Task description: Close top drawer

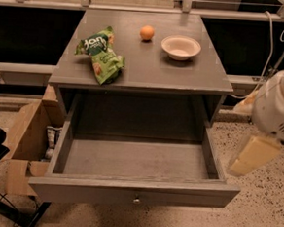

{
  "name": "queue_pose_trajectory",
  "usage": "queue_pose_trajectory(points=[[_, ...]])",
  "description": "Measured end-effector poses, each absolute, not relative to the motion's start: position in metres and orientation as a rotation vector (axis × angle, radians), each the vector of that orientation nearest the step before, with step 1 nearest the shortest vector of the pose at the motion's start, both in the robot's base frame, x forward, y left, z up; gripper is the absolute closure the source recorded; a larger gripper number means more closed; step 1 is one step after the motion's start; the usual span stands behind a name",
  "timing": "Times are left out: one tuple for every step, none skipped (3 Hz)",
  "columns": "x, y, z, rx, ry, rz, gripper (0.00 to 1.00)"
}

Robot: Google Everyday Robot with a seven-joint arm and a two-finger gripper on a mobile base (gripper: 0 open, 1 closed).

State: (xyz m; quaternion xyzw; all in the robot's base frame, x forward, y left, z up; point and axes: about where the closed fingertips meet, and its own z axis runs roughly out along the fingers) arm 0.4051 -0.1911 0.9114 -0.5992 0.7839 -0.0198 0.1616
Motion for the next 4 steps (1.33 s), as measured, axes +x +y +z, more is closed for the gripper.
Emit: queue_pose_trajectory(points=[[0.372,-0.188,0.864,-1.661,2.281,-0.007,0.42],[0.334,-0.175,0.822,-1.680,2.322,0.038,0.66],[0.303,-0.172,0.746,-1.711,2.374,0.036,0.96],[0.295,-0.172,0.689,-1.753,2.330,0.018,1.00]])
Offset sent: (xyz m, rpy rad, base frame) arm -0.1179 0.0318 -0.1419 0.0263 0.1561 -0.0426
